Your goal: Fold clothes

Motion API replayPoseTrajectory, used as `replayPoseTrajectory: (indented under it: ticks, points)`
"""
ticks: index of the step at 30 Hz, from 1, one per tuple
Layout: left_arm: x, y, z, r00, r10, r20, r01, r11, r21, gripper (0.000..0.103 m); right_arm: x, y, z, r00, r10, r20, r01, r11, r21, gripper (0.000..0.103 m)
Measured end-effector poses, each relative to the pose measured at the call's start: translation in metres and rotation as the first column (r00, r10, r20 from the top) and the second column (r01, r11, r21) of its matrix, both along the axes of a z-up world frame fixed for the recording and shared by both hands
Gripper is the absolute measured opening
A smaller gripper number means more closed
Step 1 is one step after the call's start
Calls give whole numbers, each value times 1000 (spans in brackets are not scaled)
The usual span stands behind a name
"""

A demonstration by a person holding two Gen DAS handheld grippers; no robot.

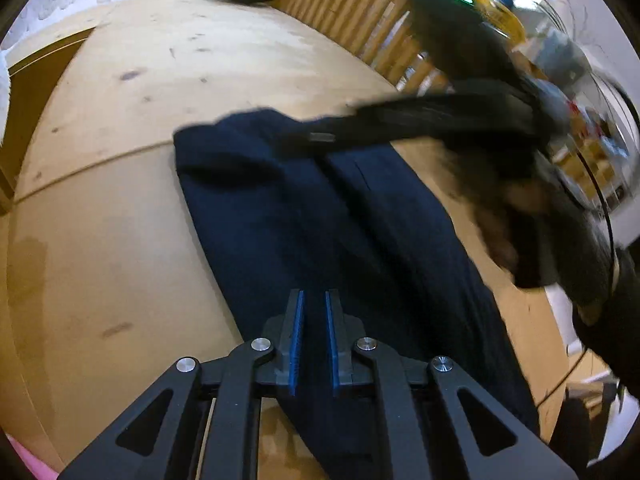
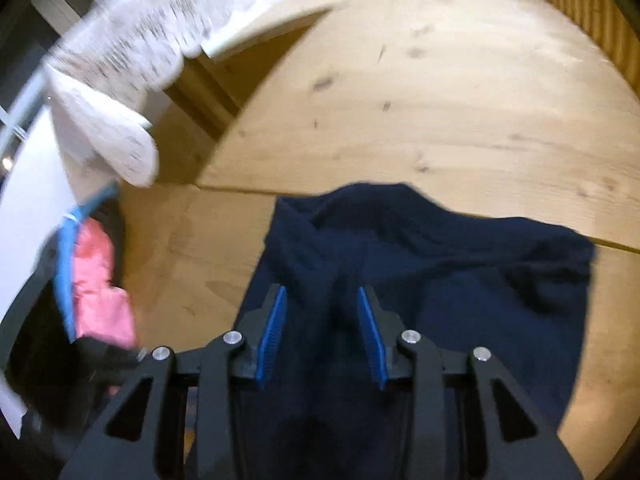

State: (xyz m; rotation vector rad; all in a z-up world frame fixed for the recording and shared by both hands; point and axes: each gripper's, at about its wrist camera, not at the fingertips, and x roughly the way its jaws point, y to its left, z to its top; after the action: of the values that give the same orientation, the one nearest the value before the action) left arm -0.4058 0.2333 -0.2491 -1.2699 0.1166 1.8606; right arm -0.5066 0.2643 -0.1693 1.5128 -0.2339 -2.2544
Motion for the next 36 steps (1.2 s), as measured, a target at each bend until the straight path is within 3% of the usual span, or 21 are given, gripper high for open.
replayPoseTrajectory:
  ticks: [2, 4, 7, 11, 16, 18, 21, 24, 29, 36]
  points:
    - [1, 0, -4, 1000, -8, 5, 8, 1000, 1, 9, -5, -12, -8, 1000, 11, 15, -12, 998, 61, 37]
    - [-3, -2, -6, 1000, 2, 15, -2, 1000, 9, 9, -9, -14, -10, 1000, 11, 15, -12, 998, 62, 36]
    - [-10, -4, -8, 1000, 19, 9, -19, 1000, 18, 9, -11, -14, -6, 1000, 12, 21, -12, 1000, -6, 7]
    - [-21, -4, -2, 999, 39, -13, -38, 999, 35, 9, 1, -3, 16, 998, 43, -45, -44, 998, -42, 7]
    - [-28, 12, -2, 999, 30, -21, -29, 999, 44, 9, -7, 11, -2, 999, -32, 29, 31, 999, 37, 10]
    - [-27, 23, -7, 1000, 5, -23, -5, 1000, 26, 9, -9, 12, -8, 998, -46, 45, 42, 996, 82, 17]
    - [-29, 31, -15, 1000, -7, -6, 7, 1000, 10, 9, -9, 11, 10, 997, -71, -30, 75, 984, 165, 28]
    - [-28, 34, -19, 1000, -9, -13, 9, 1000, 9, 9, -18, 4, 31, 994, -53, -93, 63, 992, 106, 29]
    - [-20, 29, -24, 1000, -4, -22, 5, 999, 42, 9, -48, -34, 25, 999, 40, -35, -35, 990, 133, 29]
    - [-18, 24, -30, 999, -13, -33, 14, 998, 54, 11, -65, -53, 8, 995, 81, 52, -89, 981, 172, 29]
